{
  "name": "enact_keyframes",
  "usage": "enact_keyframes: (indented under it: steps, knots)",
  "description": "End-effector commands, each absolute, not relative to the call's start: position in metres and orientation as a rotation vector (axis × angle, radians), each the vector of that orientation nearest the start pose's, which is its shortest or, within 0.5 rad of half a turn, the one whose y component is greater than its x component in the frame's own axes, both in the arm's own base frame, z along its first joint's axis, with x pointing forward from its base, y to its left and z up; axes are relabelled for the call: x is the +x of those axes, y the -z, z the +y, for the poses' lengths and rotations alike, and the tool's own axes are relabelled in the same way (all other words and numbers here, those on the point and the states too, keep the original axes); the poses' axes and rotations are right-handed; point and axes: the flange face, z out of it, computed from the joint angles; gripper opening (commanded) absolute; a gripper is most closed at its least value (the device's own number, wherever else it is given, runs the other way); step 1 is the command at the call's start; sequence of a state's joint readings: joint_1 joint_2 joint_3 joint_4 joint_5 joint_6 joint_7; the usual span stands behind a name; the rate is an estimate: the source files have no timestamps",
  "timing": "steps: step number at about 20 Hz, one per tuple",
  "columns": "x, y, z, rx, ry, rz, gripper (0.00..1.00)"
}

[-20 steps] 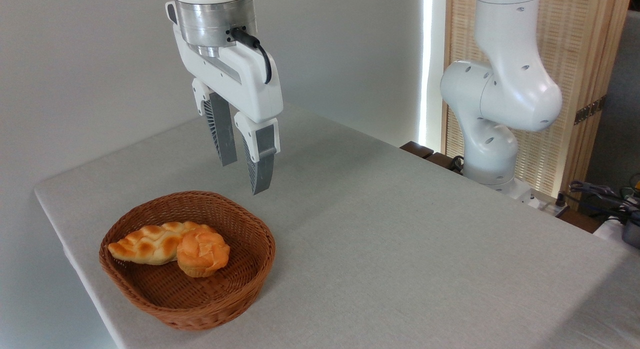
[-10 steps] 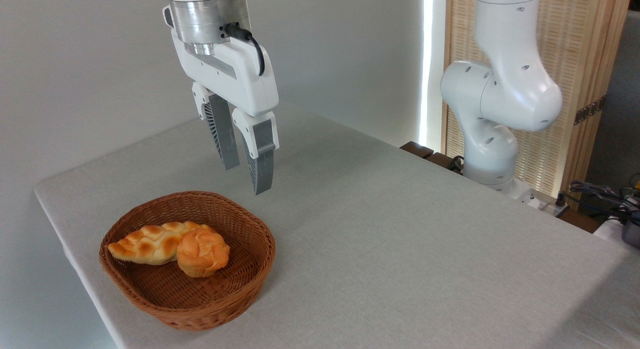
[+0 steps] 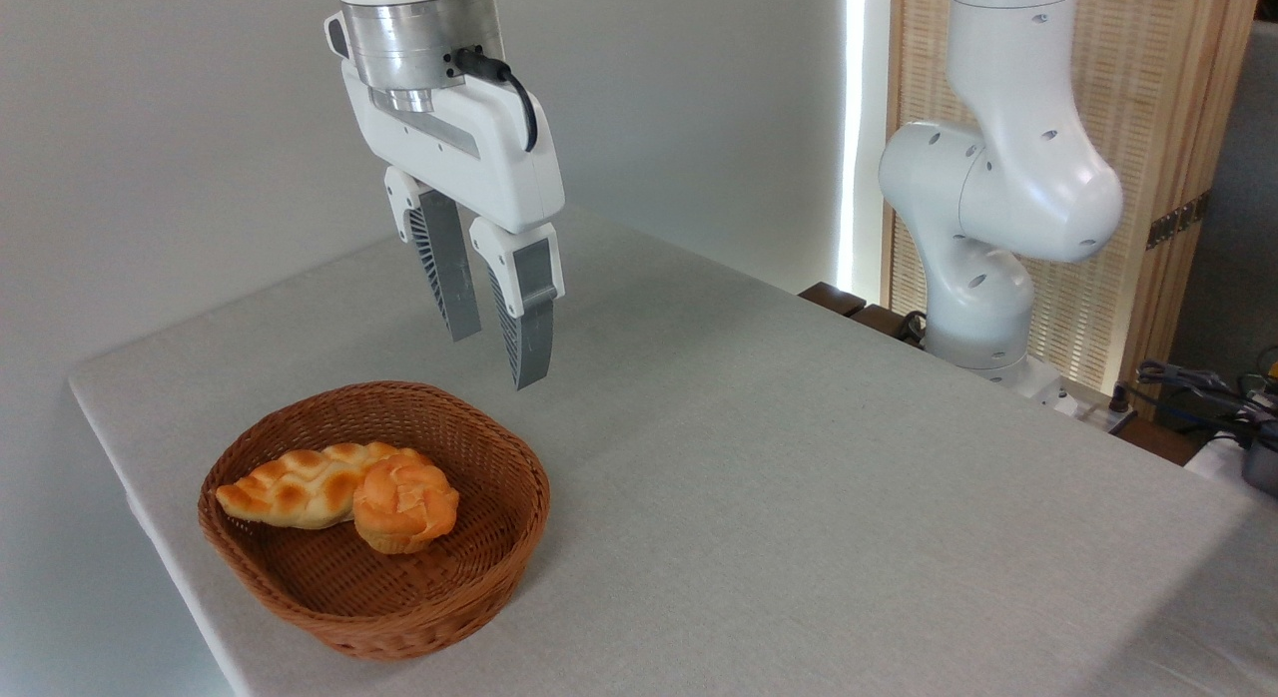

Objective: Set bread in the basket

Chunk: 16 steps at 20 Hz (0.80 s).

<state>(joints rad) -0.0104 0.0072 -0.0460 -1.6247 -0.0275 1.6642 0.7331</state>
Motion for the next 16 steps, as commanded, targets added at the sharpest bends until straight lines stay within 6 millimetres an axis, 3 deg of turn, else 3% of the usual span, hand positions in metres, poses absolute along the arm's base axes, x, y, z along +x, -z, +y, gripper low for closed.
enact_keyframes:
  steps: [1,16]
  knots:
    - [0.56,-0.6054,-0.0335,-2.925,0.038,1.173,1.0]
    - [0.5587,-0.6089,-0.0261,-2.933,0.049,1.153,1.0]
